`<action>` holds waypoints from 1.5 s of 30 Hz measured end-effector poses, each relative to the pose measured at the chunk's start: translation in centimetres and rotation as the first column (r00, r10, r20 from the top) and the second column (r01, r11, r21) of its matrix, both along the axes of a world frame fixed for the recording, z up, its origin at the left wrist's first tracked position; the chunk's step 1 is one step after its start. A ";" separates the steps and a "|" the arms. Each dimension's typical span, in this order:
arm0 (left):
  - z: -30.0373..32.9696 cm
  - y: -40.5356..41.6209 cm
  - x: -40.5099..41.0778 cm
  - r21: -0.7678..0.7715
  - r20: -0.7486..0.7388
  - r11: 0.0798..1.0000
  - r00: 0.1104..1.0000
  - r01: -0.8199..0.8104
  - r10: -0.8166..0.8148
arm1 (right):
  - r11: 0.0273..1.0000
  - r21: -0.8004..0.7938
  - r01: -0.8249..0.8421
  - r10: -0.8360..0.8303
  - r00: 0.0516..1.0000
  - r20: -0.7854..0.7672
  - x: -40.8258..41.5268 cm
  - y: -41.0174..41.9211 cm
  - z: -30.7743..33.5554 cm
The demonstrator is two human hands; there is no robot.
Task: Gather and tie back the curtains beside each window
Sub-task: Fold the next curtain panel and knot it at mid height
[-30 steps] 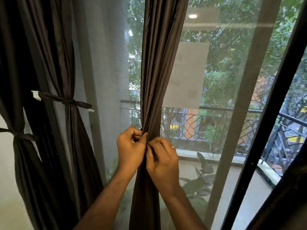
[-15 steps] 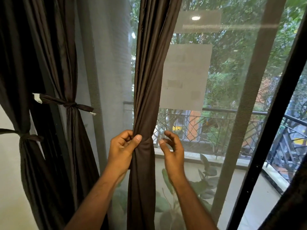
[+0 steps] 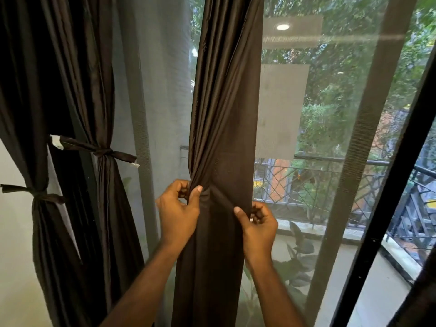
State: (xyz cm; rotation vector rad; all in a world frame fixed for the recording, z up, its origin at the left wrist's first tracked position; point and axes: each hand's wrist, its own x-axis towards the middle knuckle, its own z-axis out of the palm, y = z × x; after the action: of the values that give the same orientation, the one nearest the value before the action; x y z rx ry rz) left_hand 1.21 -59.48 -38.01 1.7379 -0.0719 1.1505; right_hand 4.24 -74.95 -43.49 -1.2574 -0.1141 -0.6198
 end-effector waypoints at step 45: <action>0.6 -3.6 -1.4 -0.588 -0.072 0.604 0.710 0.537 -0.701 | 0.912 -0.389 0.132 -0.153 0.988 -0.024 -2.5 -3.3 0.8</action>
State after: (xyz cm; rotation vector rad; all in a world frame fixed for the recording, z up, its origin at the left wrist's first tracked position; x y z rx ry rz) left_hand -0.16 -63.05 -37.43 1.1918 -0.1553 0.3090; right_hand 1.69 -78.22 -42.70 -1.6764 -0.1027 -0.7107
